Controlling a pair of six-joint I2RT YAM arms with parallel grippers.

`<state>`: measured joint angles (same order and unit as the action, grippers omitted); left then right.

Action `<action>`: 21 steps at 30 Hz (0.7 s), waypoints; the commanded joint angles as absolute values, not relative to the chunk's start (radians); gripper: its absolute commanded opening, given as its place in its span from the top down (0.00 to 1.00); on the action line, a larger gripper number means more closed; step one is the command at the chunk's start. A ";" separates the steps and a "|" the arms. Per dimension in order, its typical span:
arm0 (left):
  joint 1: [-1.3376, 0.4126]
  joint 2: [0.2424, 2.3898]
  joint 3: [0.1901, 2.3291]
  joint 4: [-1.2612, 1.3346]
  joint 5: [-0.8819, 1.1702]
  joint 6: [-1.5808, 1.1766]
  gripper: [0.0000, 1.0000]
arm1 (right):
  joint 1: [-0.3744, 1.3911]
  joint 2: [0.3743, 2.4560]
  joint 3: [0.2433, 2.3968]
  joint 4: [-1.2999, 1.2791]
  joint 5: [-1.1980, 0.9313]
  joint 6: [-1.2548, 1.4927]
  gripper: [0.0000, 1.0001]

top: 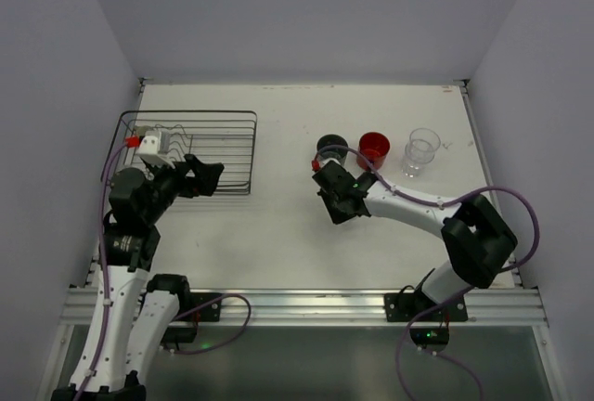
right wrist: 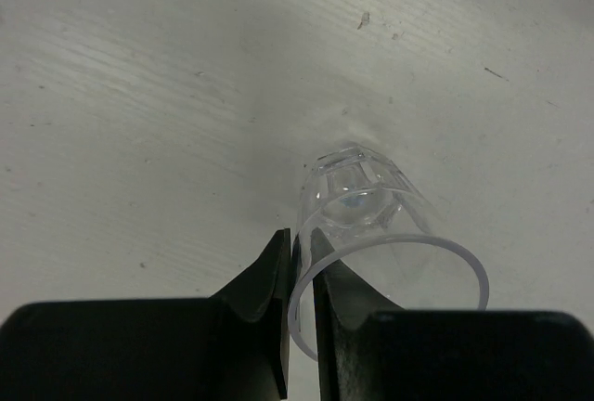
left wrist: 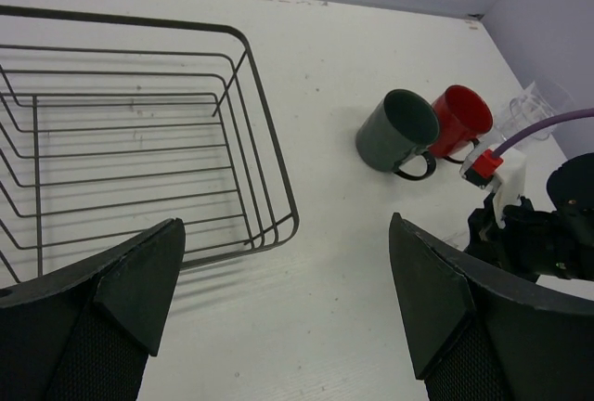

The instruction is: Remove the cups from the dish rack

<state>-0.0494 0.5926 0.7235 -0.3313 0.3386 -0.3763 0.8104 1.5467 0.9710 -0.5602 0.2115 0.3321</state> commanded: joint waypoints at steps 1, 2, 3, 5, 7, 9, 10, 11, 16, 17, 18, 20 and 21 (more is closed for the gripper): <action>-0.078 0.571 0.713 -0.350 0.273 -0.336 0.04 | 0.805 1.584 1.034 -0.578 0.270 0.295 1.00; -0.080 0.568 0.706 -0.350 0.268 -0.333 0.04 | 0.805 1.592 1.037 -0.580 0.268 0.293 1.00; -0.081 0.568 0.703 -0.351 0.265 -0.330 0.04 | 0.807 1.597 1.040 -0.580 0.265 0.290 0.99; -0.086 0.566 0.698 -0.351 0.259 -0.328 0.04 | 0.805 1.595 1.040 -0.577 0.258 0.288 0.93; -0.087 0.566 0.701 -0.353 0.252 -0.328 0.04 | 0.805 1.591 1.043 -0.580 0.244 0.285 0.71; -0.089 0.569 0.712 -0.357 0.236 -0.328 0.03 | 0.805 1.574 1.046 -0.583 0.232 0.285 0.57; -0.087 0.574 0.718 -0.363 0.229 -0.331 0.04 | 0.805 1.563 1.048 -0.586 0.235 0.285 0.46; -0.087 0.577 0.725 -0.368 0.200 -0.339 0.04 | 0.807 1.549 1.048 -0.586 0.235 0.290 0.41; -0.087 0.609 0.797 -0.448 0.051 -0.373 0.03 | 0.807 1.369 1.016 -0.537 0.242 0.311 0.22; -0.087 0.611 0.807 -0.457 -0.033 -0.388 0.03 | 0.807 1.335 1.005 -0.523 0.242 0.316 0.18; -0.087 0.611 0.814 -0.465 -0.078 -0.397 0.03 | 0.807 1.297 0.991 -0.506 0.235 0.327 0.18; -0.087 0.609 0.824 -0.480 -0.239 -0.417 0.03 | 0.807 1.174 0.933 -0.437 0.216 0.339 0.18; -0.087 0.611 0.822 -0.482 -0.295 -0.426 0.01 | 0.807 1.134 0.889 -0.384 0.206 0.341 0.18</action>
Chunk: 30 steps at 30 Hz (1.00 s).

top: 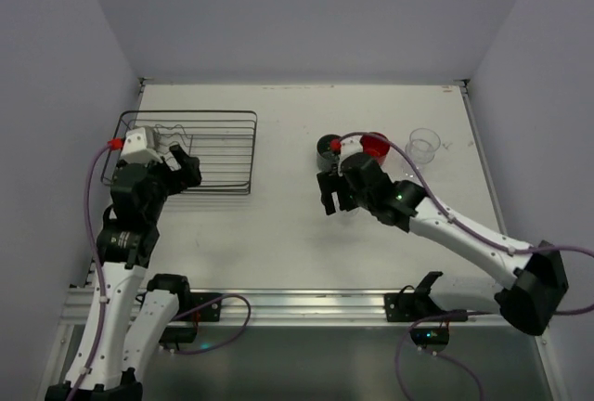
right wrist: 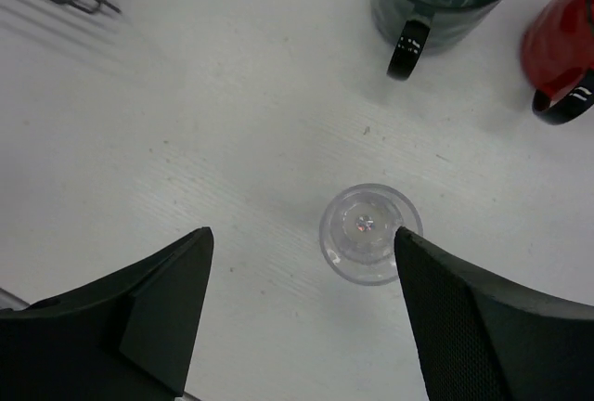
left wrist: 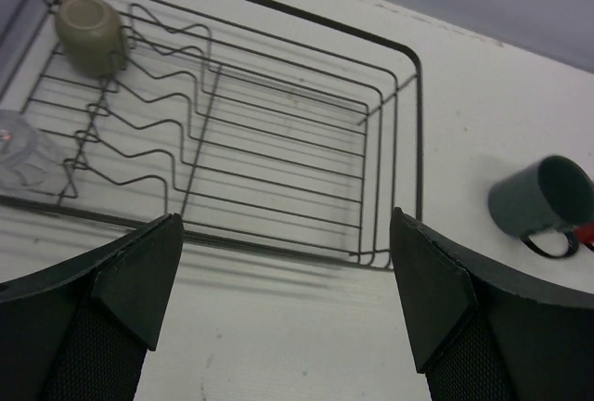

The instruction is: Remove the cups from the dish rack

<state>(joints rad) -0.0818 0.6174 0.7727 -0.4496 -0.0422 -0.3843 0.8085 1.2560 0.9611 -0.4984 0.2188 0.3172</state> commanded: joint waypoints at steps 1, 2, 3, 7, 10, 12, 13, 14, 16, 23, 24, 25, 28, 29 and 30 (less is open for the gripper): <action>-0.087 0.620 0.816 -0.480 -0.384 -0.433 0.01 | 0.807 1.056 0.867 -0.358 0.204 0.342 0.19; -0.087 0.629 0.812 -0.471 -0.412 -0.425 0.01 | 0.807 1.020 0.847 -0.336 0.203 0.351 0.20; -0.086 0.668 0.811 -0.466 -0.428 -0.425 0.02 | 0.807 0.988 0.806 -0.290 0.193 0.357 0.21; -0.045 0.851 0.905 -0.517 -0.480 -0.431 0.02 | 0.807 0.867 0.717 -0.187 0.124 0.399 0.24; 0.136 0.984 0.988 -0.525 -0.309 -0.426 0.03 | 0.807 0.822 0.686 -0.164 0.062 0.414 0.26; 0.227 1.044 1.031 -0.526 -0.247 -0.446 0.06 | 0.807 0.805 0.672 -0.149 0.048 0.422 0.26; 0.239 1.096 1.045 -0.529 -0.238 -0.454 0.07 | 0.807 0.801 0.670 -0.149 0.035 0.425 0.27; 0.248 1.120 1.060 -0.531 -0.230 -0.460 0.08 | 0.807 0.796 0.670 -0.149 0.017 0.426 0.27; 0.262 1.185 1.110 -0.541 -0.256 -0.459 0.10 | 0.807 0.773 0.661 -0.134 0.008 0.431 0.27; 0.347 1.360 1.204 -0.586 -0.276 -0.419 0.19 | 0.807 0.736 0.647 -0.126 -0.058 0.443 0.28; 0.360 1.396 1.212 -0.597 -0.275 -0.413 0.20 | 0.807 0.735 0.646 -0.124 -0.061 0.442 0.28; 0.368 1.410 1.222 -0.601 -0.282 -0.408 0.20 | 0.807 0.730 0.647 -0.124 -0.061 0.443 0.28; 0.396 1.446 1.224 -0.595 -0.258 -0.405 0.22 | 0.807 0.723 0.646 -0.124 -0.066 0.445 0.28; 0.400 1.457 1.229 -0.595 -0.253 -0.406 0.24 | 0.807 0.724 0.643 -0.123 -0.066 0.445 0.28; 0.400 1.476 1.232 -0.594 -0.250 -0.405 0.24 | 0.807 0.726 0.644 -0.123 -0.067 0.443 0.28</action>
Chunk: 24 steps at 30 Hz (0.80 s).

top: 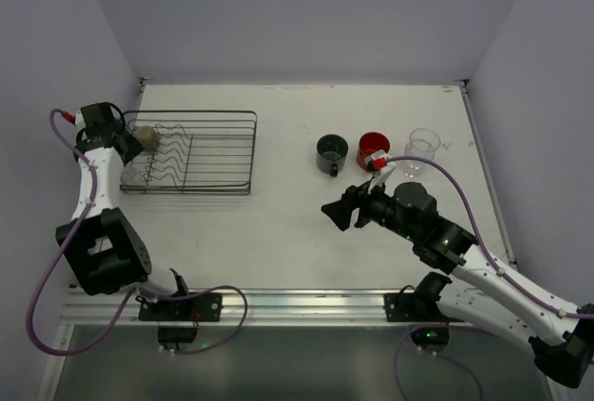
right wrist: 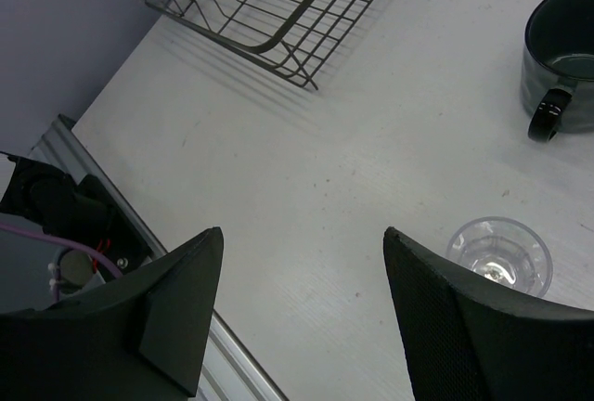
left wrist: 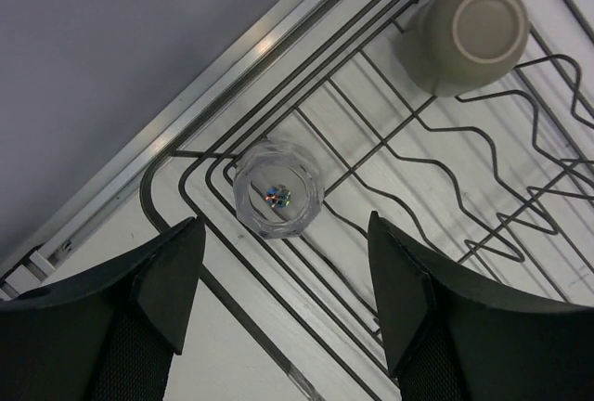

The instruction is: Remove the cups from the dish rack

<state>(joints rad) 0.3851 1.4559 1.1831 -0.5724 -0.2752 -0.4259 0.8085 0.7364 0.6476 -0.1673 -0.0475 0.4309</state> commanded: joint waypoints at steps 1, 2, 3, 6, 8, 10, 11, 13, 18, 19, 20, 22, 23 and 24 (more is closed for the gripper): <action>0.402 1.488 1.232 -0.594 -0.241 -0.400 0.25 | 0.807 0.730 0.644 -0.123 -0.069 0.443 0.28; 0.402 1.497 1.233 -0.594 -0.241 -0.399 0.25 | 0.807 0.730 0.644 -0.123 -0.072 0.443 0.28; 0.402 1.518 1.233 -0.595 -0.241 -0.399 0.26 | 0.807 0.730 0.644 -0.121 -0.074 0.443 0.28; 0.402 1.558 1.233 -0.586 -0.233 -0.399 0.27 | 0.807 0.733 0.644 -0.121 -0.075 0.443 0.28; 0.402 1.575 1.230 -0.578 -0.236 -0.406 0.28 | 0.807 0.732 0.644 -0.123 -0.072 0.442 0.28; 0.402 1.598 1.215 -0.558 -0.244 -0.411 0.29 | 0.807 0.729 0.644 -0.124 -0.068 0.440 0.28; 0.402 1.601 1.210 -0.551 -0.251 -0.417 0.31 | 0.807 0.727 0.644 -0.126 -0.063 0.439 0.28; 0.402 1.605 1.186 -0.520 -0.267 -0.425 0.32 | 0.807 0.723 0.643 -0.126 -0.060 0.437 0.28; 0.402 1.609 1.158 -0.473 -0.288 -0.436 0.38 | 0.807 0.727 0.644 -0.124 -0.064 0.436 0.28; 0.402 1.609 1.154 -0.465 -0.293 -0.439 0.39 | 0.808 0.730 0.644 -0.124 -0.066 0.436 0.28; 0.402 1.609 1.144 -0.457 -0.296 -0.440 0.42 | 0.807 0.730 0.646 -0.124 -0.067 0.434 0.28; 0.402 1.606 1.131 -0.428 -0.299 -0.443 0.45 | 0.807 0.733 0.641 -0.121 -0.072 0.434 0.28; 0.402 1.609 1.118 -0.413 -0.302 -0.445 0.45 | 0.807 0.733 0.641 -0.121 -0.074 0.434 0.28; 0.402 1.611 1.112 -0.407 -0.307 -0.448 0.46 | 0.807 0.733 0.641 -0.121 -0.072 0.433 0.28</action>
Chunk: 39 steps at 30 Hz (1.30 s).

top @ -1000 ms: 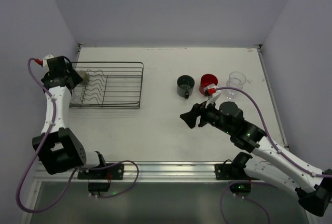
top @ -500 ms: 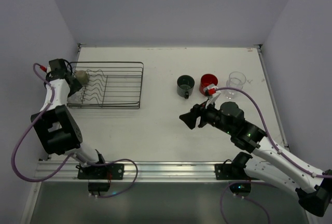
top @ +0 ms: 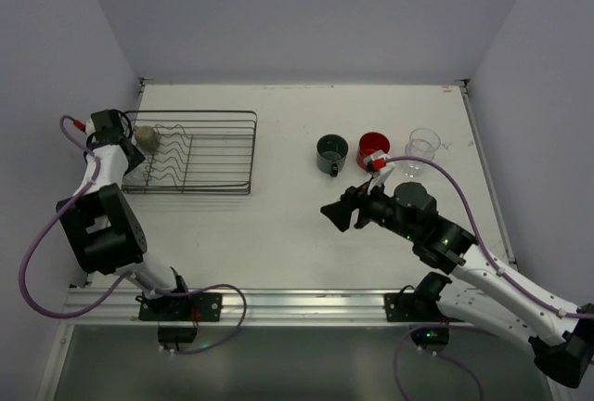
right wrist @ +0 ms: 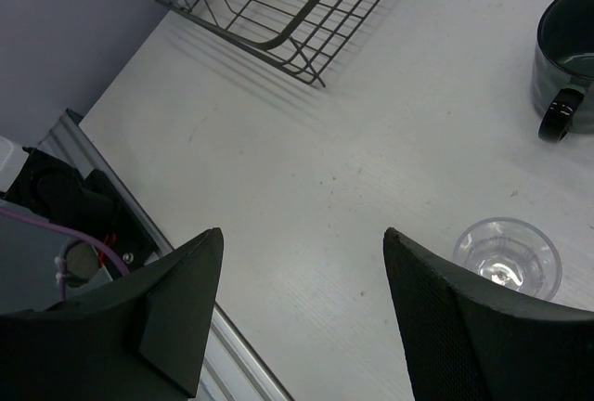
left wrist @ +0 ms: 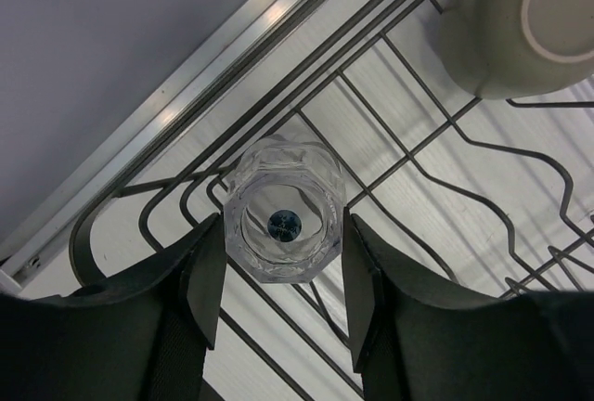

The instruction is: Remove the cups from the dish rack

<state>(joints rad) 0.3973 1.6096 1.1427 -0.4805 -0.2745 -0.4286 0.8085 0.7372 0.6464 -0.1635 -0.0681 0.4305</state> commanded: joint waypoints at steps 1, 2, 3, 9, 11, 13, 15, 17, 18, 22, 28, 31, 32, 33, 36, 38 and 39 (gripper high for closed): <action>0.402 1.612 1.108 -0.402 -0.308 -0.449 0.49 | 0.807 0.733 0.641 -0.123 -0.074 0.433 0.28; 0.402 1.612 1.103 -0.397 -0.307 -0.451 0.58 | 0.807 0.732 0.641 -0.123 -0.074 0.433 0.28; 0.402 1.608 1.092 -0.390 -0.305 -0.451 0.62 | 0.807 0.730 0.640 -0.120 -0.074 0.433 0.28; 0.400 1.513 1.089 -0.379 -0.264 -0.448 0.80 | 0.807 0.744 0.640 -0.112 -0.077 0.434 0.28; 0.400 1.473 1.097 -0.382 -0.223 -0.448 0.82 | 0.807 0.749 0.637 -0.109 -0.078 0.434 0.28; 0.399 1.402 1.103 -0.385 -0.175 -0.456 0.83 | 0.807 0.744 0.632 -0.094 -0.083 0.436 0.28; 0.399 1.329 1.103 -0.387 -0.140 -0.465 0.84 | 0.807 0.726 0.611 -0.062 -0.084 0.437 0.28; 0.391 1.252 1.100 -0.387 -0.088 -0.489 0.85 | 0.807 0.716 0.601 -0.051 -0.078 0.436 0.28; 0.384 1.229 1.100 -0.385 -0.071 -0.498 0.85 | 0.807 0.713 0.597 -0.038 -0.078 0.437 0.28; 0.304 1.097 1.103 -0.364 -0.052 -0.522 0.86 | 0.807 0.712 0.586 -0.011 -0.081 0.434 0.28; 0.138 0.890 0.978 -0.218 0.226 -0.657 0.86 | 0.807 0.672 0.571 0.112 -0.126 0.486 0.28; 0.088 0.792 0.812 -0.004 0.432 -0.795 0.86 | 0.807 0.657 0.545 0.273 -0.215 0.572 0.28; 0.049 0.758 0.774 0.115 0.469 -0.827 0.86 | 0.807 0.664 0.528 0.323 -0.254 0.600 0.28; 0.031 0.744 0.740 0.167 0.495 -0.857 0.86 | 0.807 0.690 0.520 0.430 -0.268 0.626 0.28; -0.060 0.698 0.594 0.401 0.589 -0.998 0.87 | 0.807 0.797 0.538 0.569 -0.290 0.695 0.27; -0.110 0.684 0.504 0.565 0.618 -1.100 0.88 | 0.807 0.869 0.605 0.606 -0.311 0.710 0.26; -0.126 0.683 0.483 0.601 0.626 -1.123 0.89 | 0.807 0.905 0.632 0.612 -0.328 0.713 0.25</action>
